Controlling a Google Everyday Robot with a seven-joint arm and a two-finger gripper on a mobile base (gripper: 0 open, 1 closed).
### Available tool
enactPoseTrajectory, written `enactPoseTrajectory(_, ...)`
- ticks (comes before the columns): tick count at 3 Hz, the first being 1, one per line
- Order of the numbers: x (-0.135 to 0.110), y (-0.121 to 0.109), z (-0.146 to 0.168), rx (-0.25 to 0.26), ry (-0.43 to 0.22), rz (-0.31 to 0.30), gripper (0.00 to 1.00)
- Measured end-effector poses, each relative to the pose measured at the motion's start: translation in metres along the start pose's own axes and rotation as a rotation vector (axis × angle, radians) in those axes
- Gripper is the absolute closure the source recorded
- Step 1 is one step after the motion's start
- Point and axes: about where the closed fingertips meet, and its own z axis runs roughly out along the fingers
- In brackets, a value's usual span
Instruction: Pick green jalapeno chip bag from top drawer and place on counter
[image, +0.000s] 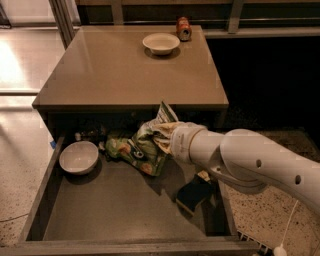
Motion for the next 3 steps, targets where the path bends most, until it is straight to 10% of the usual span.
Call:
enactPoseTrajectory(1, -0.002, 0.004, 0.002, 0.000, -0.004, 0.002, 1.00)
enactPoseTrajectory(3, 0.023, -0.075, -0.008, 0.154, 0.119, -0.093, 1.00)
